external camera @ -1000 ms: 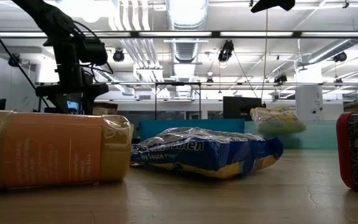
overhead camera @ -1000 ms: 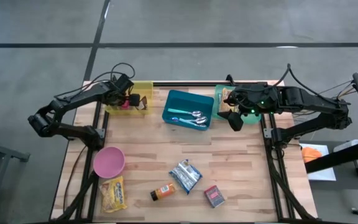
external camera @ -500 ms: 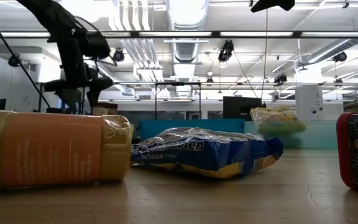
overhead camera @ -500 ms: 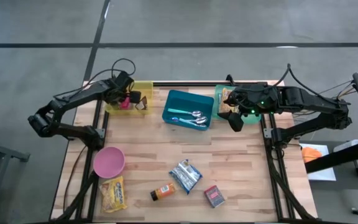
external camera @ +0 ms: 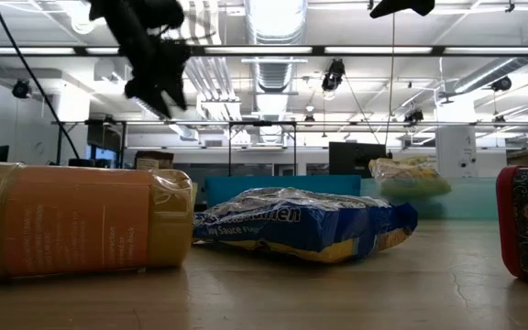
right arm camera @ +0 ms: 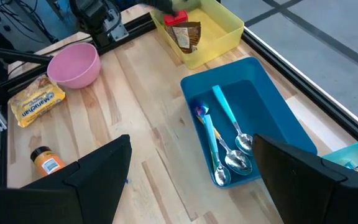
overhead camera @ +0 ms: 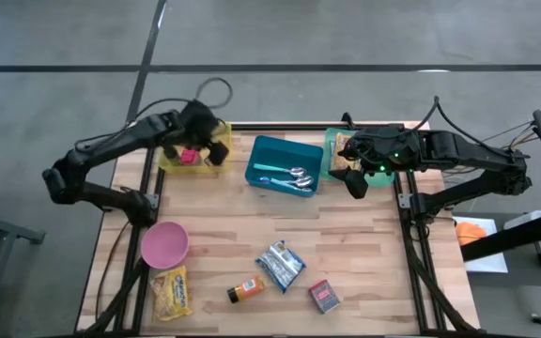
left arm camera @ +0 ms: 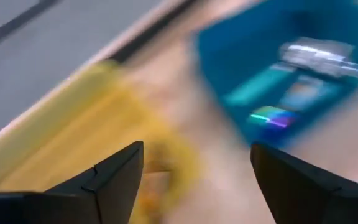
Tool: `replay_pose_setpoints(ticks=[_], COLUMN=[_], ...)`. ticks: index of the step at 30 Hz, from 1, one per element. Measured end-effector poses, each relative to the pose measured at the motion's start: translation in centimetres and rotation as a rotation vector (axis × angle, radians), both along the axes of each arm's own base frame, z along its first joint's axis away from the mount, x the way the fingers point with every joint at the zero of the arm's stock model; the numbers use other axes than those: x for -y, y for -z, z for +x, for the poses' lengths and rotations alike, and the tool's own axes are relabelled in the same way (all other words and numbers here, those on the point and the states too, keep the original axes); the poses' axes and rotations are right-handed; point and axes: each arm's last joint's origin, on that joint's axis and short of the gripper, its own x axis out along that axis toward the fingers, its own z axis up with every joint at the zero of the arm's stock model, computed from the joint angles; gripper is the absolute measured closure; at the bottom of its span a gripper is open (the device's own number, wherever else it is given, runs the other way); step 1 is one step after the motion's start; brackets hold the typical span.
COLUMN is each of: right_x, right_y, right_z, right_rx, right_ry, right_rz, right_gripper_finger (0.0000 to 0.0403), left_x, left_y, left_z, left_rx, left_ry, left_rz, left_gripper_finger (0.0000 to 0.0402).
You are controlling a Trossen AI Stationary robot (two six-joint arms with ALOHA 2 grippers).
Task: Pick & Place Food Item
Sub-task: Put the blue noodle pack into the green bin
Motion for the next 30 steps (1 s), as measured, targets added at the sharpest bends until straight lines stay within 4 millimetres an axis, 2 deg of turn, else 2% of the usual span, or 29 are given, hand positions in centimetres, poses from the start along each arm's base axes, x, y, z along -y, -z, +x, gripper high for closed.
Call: replay_pose_setpoints(ticks=[5, 11, 16, 20, 25, 28, 30], right_x=[0.0, 0.0, -0.4, -1.8, -4.4, -6.1, -7.3], right_y=[0.0, 0.8, 3.3, 5.4, 7.7, 9.3, 10.2], right_z=[0.0, 0.0, 0.3, 1.3, 3.5, 5.5, 7.1], right_rx=[0.004, -0.020, -0.095, -0.108, -0.118, -0.177, -0.218], right_ry=[0.010, 0.058, 0.056, 0.036, 0.020, 0.033, 0.027], right_rz=[0.012, 0.073, 0.192, 0.289, 0.324, 0.335, 0.338], right_gripper_finger=[0.0071, 0.0071, 0.0071, 0.0071, 0.0071, 0.0071, 0.0071], left_x=[5.1, 10.0, 12.0, 12.9, 14.9, 16.2, 16.7], left_y=[-1.6, -1.7, -1.9, -2.4, -2.9, -2.5, -1.9], left_z=[3.1, 4.7, 5.3, 5.6, 5.7, 5.1, 4.6], left_rx=[0.092, 0.148, 0.194, 0.254, 0.434, 0.529, 0.533], left_ry=[0.235, 0.360, 0.443, 0.487, 0.575, 0.604, 0.604], left_rz=[-0.057, -0.112, -0.153, -0.159, -0.145, -0.174, -0.198], left_gripper_finger=[0.0134, 0.0166, 0.0178, 0.0179, 0.0179, 0.0179, 0.0179])
